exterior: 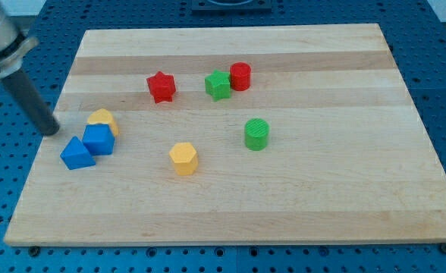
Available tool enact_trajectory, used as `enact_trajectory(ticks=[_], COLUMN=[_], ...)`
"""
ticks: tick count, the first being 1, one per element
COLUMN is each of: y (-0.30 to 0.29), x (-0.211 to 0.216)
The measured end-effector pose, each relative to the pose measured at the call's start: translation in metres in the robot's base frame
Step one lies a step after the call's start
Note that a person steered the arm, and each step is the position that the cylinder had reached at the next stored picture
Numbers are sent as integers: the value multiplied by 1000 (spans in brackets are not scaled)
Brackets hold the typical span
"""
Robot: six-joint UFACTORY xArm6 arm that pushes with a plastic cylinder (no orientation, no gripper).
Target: Slightly move the blue triangle towards the right
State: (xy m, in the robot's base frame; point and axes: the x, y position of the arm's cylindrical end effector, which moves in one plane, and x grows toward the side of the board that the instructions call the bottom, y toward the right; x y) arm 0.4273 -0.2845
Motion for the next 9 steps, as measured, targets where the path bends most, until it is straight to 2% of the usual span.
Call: enact_trajectory(ticks=[3,6,9], y=[10,26,48], x=[28,91,111])
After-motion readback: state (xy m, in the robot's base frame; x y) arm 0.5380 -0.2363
